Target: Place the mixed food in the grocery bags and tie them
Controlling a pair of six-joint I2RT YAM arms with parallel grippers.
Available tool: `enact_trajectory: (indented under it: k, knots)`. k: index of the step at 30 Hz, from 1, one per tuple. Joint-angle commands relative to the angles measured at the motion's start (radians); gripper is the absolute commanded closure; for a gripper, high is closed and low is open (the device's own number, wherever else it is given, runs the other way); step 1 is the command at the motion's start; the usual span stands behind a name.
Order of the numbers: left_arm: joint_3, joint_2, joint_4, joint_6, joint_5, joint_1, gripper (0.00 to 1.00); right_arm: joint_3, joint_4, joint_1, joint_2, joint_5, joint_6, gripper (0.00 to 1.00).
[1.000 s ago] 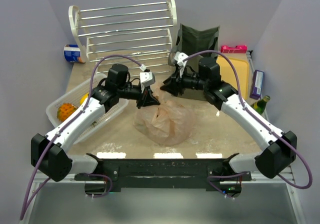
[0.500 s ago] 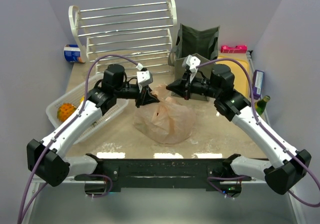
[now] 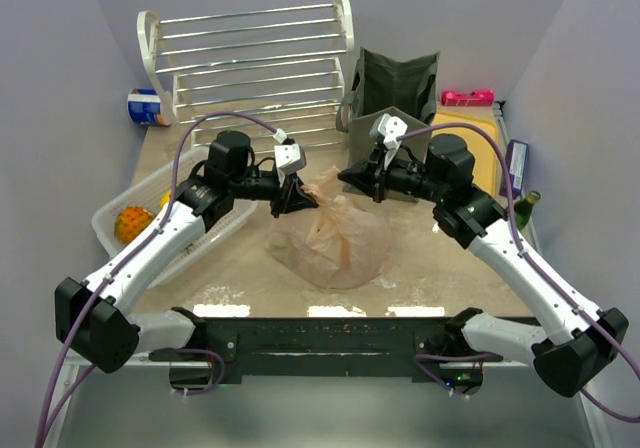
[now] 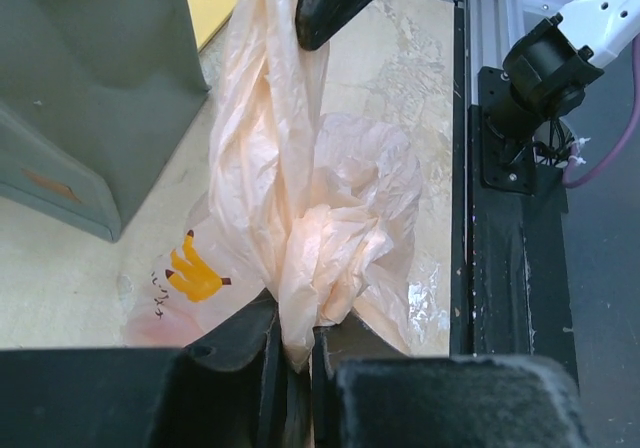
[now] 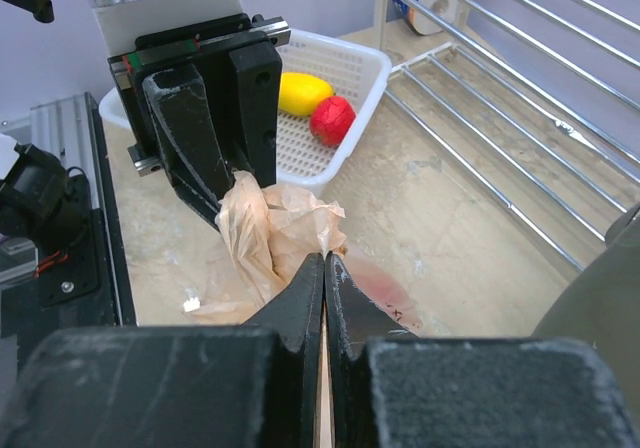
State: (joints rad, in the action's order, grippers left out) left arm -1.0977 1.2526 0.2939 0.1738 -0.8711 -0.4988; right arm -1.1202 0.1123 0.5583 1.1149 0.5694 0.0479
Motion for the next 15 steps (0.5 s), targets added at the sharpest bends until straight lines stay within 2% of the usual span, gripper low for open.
enact_trajectory:
  k: [1,3,11,15]
  knots:
    - [0.019,-0.021,-0.035,-0.025,0.012,0.006,0.93,0.003,-0.002,-0.001,-0.049,-0.031,0.018,1.00]
    - [0.030,-0.018,-0.062,-0.048,0.017,0.006,1.00,0.008,0.003,0.002,-0.064,-0.011,0.003,1.00]
    - [0.052,-0.004,-0.127,-0.117,0.049,0.008,1.00,0.092,0.027,0.195,-0.061,-0.092,-0.035,1.00]
    - [0.053,-0.004,-0.127,-0.123,0.075,0.009,1.00,0.164,0.006,0.236,-0.037,-0.111,-0.092,1.00]
